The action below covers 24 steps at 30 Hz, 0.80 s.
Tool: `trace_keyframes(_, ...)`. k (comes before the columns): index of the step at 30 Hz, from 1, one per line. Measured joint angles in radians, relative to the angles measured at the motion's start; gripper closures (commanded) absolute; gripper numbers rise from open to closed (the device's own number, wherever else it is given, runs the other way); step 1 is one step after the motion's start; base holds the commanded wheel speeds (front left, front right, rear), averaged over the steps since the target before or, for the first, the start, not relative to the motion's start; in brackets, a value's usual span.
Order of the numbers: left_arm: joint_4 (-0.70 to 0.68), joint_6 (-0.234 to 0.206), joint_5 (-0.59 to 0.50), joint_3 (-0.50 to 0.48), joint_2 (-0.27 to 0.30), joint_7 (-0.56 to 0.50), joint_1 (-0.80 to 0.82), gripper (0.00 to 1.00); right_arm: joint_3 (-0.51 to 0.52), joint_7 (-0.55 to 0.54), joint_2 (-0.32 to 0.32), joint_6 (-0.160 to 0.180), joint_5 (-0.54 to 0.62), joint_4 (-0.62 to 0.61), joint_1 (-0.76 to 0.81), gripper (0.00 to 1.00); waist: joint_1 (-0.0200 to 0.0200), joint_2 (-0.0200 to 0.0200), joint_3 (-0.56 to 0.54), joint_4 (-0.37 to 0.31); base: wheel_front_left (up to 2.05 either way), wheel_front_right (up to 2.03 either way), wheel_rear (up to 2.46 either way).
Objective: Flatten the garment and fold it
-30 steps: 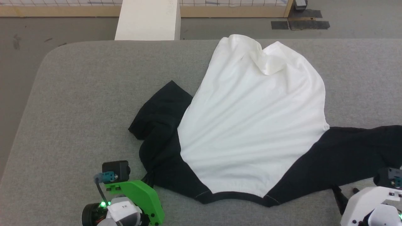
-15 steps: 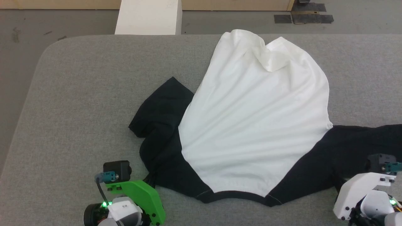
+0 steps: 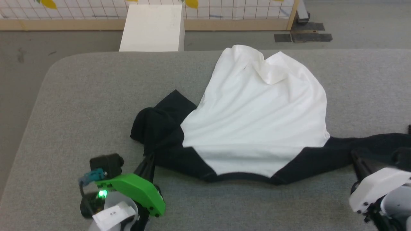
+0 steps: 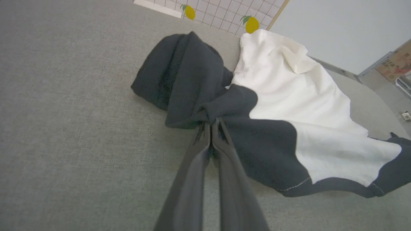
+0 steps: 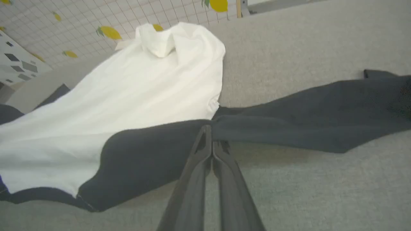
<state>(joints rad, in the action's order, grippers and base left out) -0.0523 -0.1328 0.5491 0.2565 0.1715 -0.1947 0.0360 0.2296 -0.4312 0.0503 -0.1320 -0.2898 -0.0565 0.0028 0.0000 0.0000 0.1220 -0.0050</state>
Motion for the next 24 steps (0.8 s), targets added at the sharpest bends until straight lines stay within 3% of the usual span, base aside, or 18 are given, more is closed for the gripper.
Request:
trace_keyframes(7, -0.140, 0.092, 0.124, -0.022, -0.003, -0.036, 0.122, 1.00, 0.004, -0.095, 0.000, 0.000, 0.071, -0.219, -0.047, 1.00, 0.0000, 0.0000, -0.022, -0.022, 0.00, 0.00, 0.00)
trace_keyframes(12, -0.186, 0.119, 0.221, -0.040, -0.003, -0.142, 0.291, 1.00, -0.051, -0.219, 0.032, 0.000, 0.112, -0.273, -0.215, 1.00, 0.0000, 0.0000, 0.002, -0.033, 0.00, 0.00, 0.00)
trace_keyframes(16, -0.157, 0.106, 0.266, -0.089, 0.003, -0.204, 0.490, 1.00, -0.092, -0.298, 0.108, 0.000, 0.105, -0.237, -0.424, 1.00, 0.0000, 0.0000, 0.047, -0.041, 0.00, 0.00, 0.00)
trace_keyframes(24, 0.050, 0.054, 0.256, -0.162, 0.030, -0.226, 0.924, 1.00, -0.178, -0.318, 0.217, 0.000, 0.111, 0.008, -0.906, 1.00, 0.0002, 0.0000, 0.187, -0.064, 0.00, 0.00, 0.00)
